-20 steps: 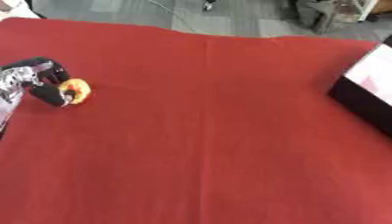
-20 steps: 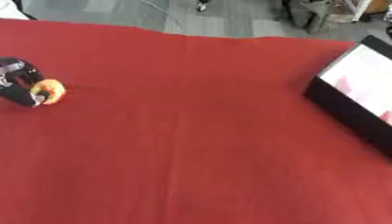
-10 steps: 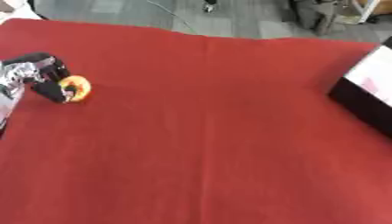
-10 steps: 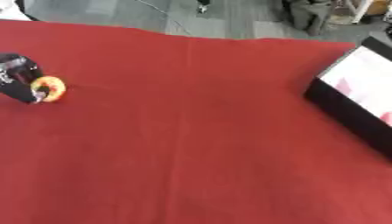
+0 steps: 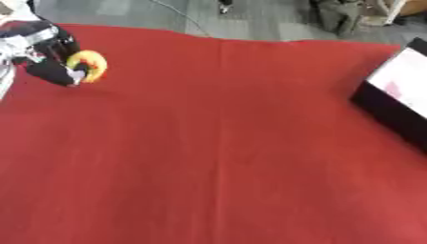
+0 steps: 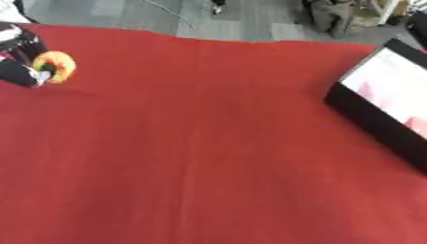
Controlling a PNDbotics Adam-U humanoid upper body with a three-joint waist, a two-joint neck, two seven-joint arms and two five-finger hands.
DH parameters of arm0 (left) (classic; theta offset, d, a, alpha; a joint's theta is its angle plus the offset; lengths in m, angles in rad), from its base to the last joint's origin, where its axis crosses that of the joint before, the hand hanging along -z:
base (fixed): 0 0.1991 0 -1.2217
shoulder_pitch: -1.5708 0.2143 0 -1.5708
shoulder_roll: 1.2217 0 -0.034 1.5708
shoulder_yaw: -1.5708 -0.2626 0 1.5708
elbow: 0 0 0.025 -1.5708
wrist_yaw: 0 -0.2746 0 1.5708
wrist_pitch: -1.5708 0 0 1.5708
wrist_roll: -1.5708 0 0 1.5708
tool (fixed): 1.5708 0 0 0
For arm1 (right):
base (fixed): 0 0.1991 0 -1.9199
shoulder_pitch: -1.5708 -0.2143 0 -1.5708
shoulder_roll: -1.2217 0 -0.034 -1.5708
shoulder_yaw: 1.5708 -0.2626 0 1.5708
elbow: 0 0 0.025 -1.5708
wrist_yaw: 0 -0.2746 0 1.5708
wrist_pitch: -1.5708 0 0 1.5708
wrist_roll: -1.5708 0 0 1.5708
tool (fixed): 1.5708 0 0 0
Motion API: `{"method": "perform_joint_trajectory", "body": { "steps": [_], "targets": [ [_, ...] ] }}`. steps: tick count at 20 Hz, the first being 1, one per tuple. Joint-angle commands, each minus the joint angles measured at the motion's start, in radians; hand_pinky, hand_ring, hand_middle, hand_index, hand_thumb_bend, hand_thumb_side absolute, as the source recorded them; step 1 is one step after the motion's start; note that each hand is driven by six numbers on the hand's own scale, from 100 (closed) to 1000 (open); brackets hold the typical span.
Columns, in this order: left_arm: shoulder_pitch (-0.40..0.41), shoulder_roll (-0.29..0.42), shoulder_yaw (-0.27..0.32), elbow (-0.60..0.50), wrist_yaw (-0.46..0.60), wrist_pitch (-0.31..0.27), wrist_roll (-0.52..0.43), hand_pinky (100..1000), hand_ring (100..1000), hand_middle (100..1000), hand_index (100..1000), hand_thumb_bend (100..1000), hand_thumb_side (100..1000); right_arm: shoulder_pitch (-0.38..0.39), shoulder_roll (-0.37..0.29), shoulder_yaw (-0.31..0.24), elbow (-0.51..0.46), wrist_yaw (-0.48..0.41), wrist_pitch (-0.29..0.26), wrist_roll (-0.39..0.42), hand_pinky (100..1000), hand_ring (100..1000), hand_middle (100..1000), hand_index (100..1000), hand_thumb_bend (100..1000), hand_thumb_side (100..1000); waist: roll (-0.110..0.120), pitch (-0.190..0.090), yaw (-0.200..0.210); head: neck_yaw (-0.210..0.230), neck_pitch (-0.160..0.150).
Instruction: Pick up the objects with one hand, pass them to the other hand, and then place them into the box on the other side of the table.
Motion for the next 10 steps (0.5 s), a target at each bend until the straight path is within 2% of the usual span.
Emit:
{"method": "perform_joint_trajectory", "body": {
  "steps": [1,5,10],
  "targets": [
    [-0.001,0.043,-0.012,-0.107,0.087,0.026,0.018,715,624,521,389,100,108,-0.010,-0.044,0.004,-0.015,-0.006,0.131,-0.129,777,676,860,771,100,321,0.002,-0.032,0.001,-0.016,0.005],
    [0.036,0.041,-0.033,-0.233,0.197,0.051,0.052,712,614,512,378,100,140,-0.037,-0.050,0.033,-0.015,0.016,0.140,-0.097,781,686,864,779,100,307,0.001,-0.039,0.005,-0.026,0.006],
    [0.081,0.013,-0.048,-0.367,0.301,0.080,0.112,707,601,500,372,100,186,-0.108,-0.056,0.061,-0.015,0.083,0.171,0.049,792,707,870,796,119,298,0.000,-0.049,0.006,-0.044,0.012]
  ]
}}
